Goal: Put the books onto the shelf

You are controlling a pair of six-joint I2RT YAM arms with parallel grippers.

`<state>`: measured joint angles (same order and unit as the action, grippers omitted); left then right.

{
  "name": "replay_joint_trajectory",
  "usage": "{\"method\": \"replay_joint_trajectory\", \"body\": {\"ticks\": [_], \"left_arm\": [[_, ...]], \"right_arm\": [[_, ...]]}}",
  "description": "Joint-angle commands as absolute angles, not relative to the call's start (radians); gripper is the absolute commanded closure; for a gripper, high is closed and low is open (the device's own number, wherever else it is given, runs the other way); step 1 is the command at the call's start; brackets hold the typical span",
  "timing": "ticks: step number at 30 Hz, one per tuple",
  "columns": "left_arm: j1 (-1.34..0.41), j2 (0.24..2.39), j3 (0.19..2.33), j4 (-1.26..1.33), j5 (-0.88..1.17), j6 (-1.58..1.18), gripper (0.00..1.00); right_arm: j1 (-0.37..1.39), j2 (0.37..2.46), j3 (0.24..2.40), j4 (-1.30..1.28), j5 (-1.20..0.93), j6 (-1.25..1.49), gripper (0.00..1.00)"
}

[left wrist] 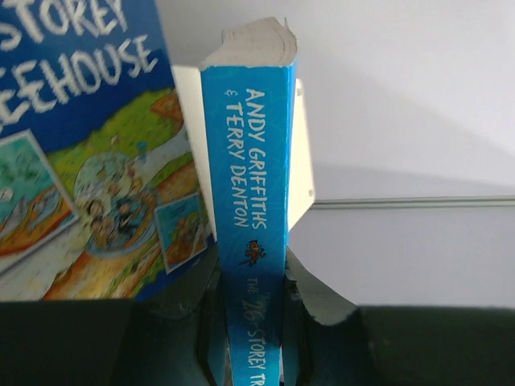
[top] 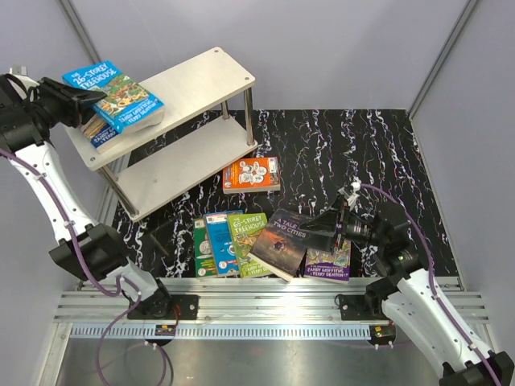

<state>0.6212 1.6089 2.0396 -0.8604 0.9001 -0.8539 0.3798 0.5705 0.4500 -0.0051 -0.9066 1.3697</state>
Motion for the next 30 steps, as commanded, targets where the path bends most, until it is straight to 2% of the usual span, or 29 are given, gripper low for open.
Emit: {"method": "replay_joint_trajectory", "body": {"ticks": [1,5,10,18,23,25,27,30], "left_arm": [[0.653,1.549,2.046,-0.502,1.071,-1.083,1.0],[0.705,1.6,2.152,-0.574,1.084,-1.066,1.0],[0.756,1.623,2.168,-0.638,1.12,-1.042,1.0],[0.761,1.649,2.126,-0.983,1.086,-0.744,1.0],[0.761,1.68,2.16,-1.075,1.034,-0.655,1.0],[0.761,1.683,2.16,-1.081,1.025,-0.65,0.92],[0.762,1.686,2.161,-1.095,1.014,-0.638,0.89],[0.762,1.701,2.175,-1.129,0.98,-0.615,0.77]], "right_arm": [[0.387,0.558,0.445,0.025,-0.902,1.373,0.0],[0.385,0.561,0.445,0.031,-0.896,1.373,0.0],[0.385,0.583,0.449,0.037,-0.891,1.365,0.0],[0.387,0.646,0.448,0.081,-0.905,1.353,0.0],[0.387,0.66,0.434,0.107,-0.908,1.358,0.0],[0.387,0.664,0.433,0.107,-0.911,1.358,0.0],[0.387,0.664,0.43,0.11,-0.91,1.358,0.0],[0.387,0.655,0.42,0.107,-0.908,1.362,0.0]]}}
